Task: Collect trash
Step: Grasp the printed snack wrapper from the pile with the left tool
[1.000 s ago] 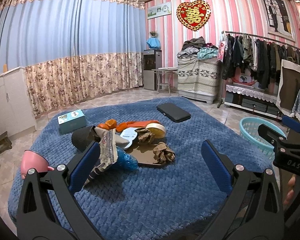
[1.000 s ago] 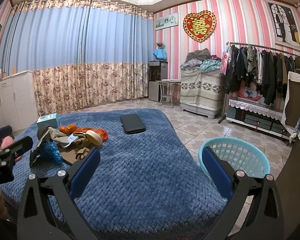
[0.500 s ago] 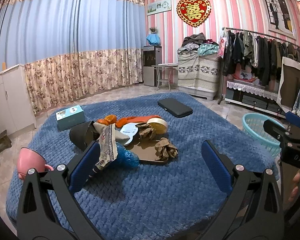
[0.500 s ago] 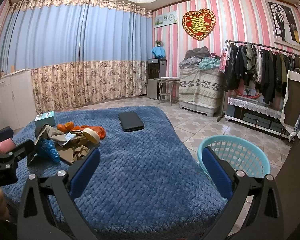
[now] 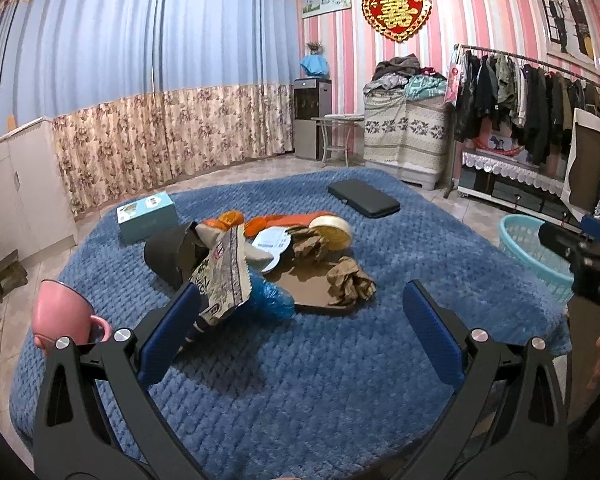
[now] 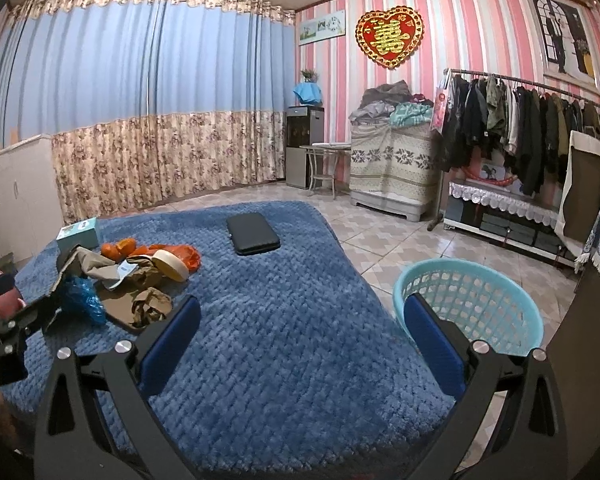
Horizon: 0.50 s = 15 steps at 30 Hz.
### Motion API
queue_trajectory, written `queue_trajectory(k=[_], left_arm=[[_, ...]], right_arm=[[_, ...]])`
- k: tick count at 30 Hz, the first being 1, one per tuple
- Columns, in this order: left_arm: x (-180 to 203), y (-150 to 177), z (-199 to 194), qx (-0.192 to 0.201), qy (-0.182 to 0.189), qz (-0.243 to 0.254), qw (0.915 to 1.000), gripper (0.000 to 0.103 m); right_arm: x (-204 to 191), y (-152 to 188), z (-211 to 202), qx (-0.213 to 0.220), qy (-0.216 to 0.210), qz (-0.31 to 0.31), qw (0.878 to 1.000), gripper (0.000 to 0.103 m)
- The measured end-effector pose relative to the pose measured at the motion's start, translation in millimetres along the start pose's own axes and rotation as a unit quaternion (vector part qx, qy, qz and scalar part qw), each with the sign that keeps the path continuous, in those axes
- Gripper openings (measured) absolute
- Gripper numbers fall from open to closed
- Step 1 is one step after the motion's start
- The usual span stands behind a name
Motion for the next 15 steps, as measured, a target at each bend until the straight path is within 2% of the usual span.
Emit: queue_trajectory(k=[11, 15], left_arm=[[-32.3, 16.9, 35.1, -0.038, -0.025, -0.012, 0.9989, 0.098], [-46.9, 20.6, 47.9, -0.042, -0.04, -0.01, 0.9983, 0.098]], right_arm=[[0.9, 12.3, 21.5, -0.031, 0.022, -0.015, 0.999, 0.099], [6.7, 15.9, 29.7, -0.035, 0.064, -0.017, 0.997, 0.099]])
Point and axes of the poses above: each gripper's, at about its wrist camera, not at the fingertips, and z roughly the way its jaws point, x to its right, y to its underside, the point moved 6 cm from there along z, roughly the way its jaws point, and after that the axes turned 8 degrees about z, right-handed, at the moved point
